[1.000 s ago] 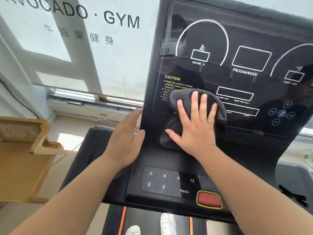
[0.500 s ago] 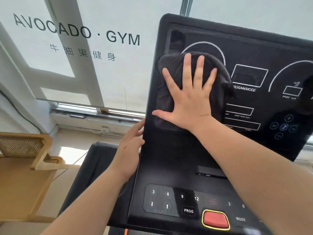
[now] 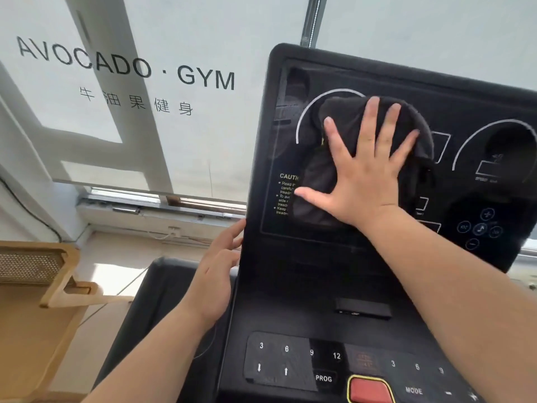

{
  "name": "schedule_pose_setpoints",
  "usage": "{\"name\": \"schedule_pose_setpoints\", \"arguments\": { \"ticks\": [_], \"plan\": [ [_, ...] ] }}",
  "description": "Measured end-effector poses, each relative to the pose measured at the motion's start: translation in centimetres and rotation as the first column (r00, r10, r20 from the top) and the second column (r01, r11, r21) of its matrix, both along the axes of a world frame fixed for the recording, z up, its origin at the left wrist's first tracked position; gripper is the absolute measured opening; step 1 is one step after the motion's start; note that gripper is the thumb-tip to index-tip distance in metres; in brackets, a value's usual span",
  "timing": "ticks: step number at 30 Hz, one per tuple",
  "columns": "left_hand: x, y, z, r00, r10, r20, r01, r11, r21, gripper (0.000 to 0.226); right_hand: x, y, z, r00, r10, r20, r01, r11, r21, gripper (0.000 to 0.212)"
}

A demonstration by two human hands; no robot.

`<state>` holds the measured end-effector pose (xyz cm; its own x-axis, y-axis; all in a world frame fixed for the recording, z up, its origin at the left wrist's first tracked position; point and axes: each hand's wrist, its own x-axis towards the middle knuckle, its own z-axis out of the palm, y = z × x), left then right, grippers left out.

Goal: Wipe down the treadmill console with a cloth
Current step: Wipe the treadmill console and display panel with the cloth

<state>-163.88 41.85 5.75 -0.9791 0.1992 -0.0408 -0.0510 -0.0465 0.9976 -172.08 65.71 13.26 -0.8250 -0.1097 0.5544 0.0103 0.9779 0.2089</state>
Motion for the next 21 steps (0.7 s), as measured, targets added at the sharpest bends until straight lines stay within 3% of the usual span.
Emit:
{"name": "schedule_pose_setpoints", "arguments": {
  "ticks": [3,7,15,21],
  "plan": [
    [-0.1,-0.1,-0.4,1.0,-0.013,0.012,0.013,1.0,0.02,0.063,-2.7,-1.9,4.2,0.999,-0.02,-0.041,0.02,1.0,0.017,0.121],
    [0.1,-0.1,-0.7,1.0,-0.002,-0.025,0.003,0.999,0.037,0.056,-4.0,-5.0,4.9,0.998,0.03,-0.051,-0.027,0.998,0.049,0.115],
    [0.2,1.7,-0.7,0.985,0.145,-0.088,-0.138,0.987,0.088,0.049,0.5,-5.7,-4.2,0.97,0.231,0.08,-0.237,0.967,0.092,0.109],
    [-0.5,1.4,-1.2,0.98,0.178,-0.089,-0.172,0.983,0.071,0.055,2.4,-0.2,-5.8,0.986,0.167,0.025,-0.168,0.984,0.061,0.112]
  ]
}}
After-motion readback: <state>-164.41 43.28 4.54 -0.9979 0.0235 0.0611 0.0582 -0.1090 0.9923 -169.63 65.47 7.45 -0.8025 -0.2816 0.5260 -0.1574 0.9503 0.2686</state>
